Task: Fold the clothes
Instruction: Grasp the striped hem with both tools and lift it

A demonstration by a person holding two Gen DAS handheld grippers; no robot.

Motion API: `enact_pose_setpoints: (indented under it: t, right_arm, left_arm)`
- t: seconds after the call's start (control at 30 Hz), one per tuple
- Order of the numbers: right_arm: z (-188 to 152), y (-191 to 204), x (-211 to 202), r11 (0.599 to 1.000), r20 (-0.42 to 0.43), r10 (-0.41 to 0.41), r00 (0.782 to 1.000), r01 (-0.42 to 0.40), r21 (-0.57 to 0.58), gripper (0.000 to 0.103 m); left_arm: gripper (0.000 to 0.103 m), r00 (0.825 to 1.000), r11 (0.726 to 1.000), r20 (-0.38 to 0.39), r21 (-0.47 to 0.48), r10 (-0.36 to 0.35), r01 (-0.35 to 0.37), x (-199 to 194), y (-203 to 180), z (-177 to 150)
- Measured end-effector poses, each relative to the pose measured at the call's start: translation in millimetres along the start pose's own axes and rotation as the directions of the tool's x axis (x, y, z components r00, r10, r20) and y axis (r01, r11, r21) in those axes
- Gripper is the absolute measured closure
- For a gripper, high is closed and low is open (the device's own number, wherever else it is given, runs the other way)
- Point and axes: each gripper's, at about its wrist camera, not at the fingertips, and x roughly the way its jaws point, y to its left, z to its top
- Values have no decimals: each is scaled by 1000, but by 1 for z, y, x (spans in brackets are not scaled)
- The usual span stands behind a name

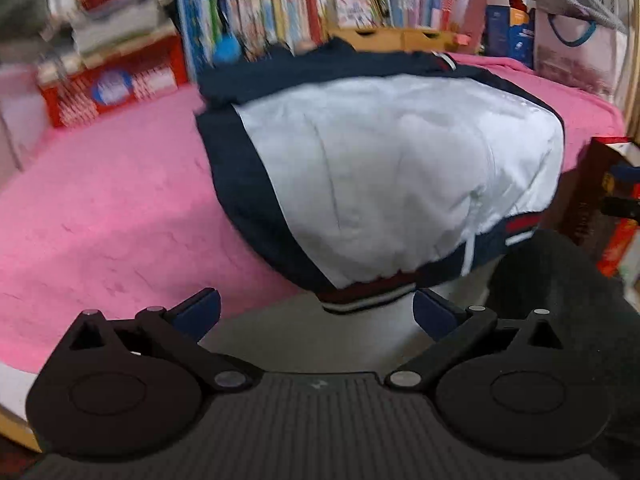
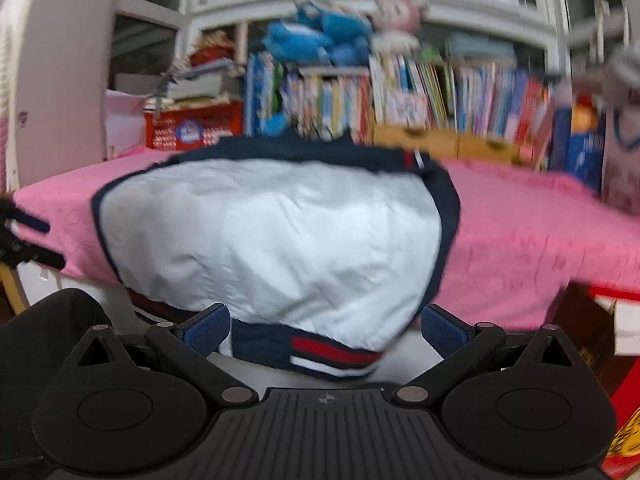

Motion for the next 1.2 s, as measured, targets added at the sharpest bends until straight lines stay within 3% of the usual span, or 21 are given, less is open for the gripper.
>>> enact_pose_setpoints:
  t: [0.17,0.37,0.53,0.67,0.73,0.77,0.8,0.83,0.9,0.97,1.0,1.1,1.2]
  right_arm:
    - [1,-23,36,1000,-77,24,997,-23,9,2]
    - [-1,-44,87,997,-147,58,988,-51,50,2]
    - [0,-58,107,988,-160,148,976,-139,71,3]
    - [2,-63,123,975,-198,222,955,-211,74,2]
    - [2,-66,132,960,-244,279,929,-260,108,3]
    - [3,-68,136,952,-267,303,915,-275,138,8]
    - [3,-70,139,943,-288,325,901,-286,172,18]
    - [3,-72,142,934,-303,341,890,-285,214,24]
    - [5,-77,139,916,-301,368,880,-288,280,57]
    - [10,-78,127,900,-282,397,874,-310,305,69]
    - [13,-77,119,891,-274,415,868,-326,316,71]
    - [34,-67,79,831,-208,524,826,-441,340,72]
    - [76,-59,34,754,-47,624,780,-585,299,72]
  left_arm:
    - [0,996,997,85,-67,-39,45,19,15,-8]
    - [0,989,985,-6,-86,-149,148,60,23,0]
    - [0,987,983,-27,-93,-160,157,82,21,6]
    - [0,982,976,-67,-137,-178,168,102,25,9]
    - [1,978,968,-71,-172,-199,184,108,27,9]
    - [9,976,964,-64,-182,-210,195,108,27,8]
    - [23,974,960,-56,-191,-221,206,108,27,7]
    - [30,972,957,-50,-192,-229,216,107,26,7]
    - [48,976,962,-33,-178,-215,206,100,24,5]
    - [60,973,959,-24,-174,-231,223,88,25,4]
    - [67,968,954,-25,-173,-251,243,80,26,3]
    - [71,937,925,10,-151,-350,347,37,32,6]
    - [70,891,890,150,-96,-429,445,-17,48,26]
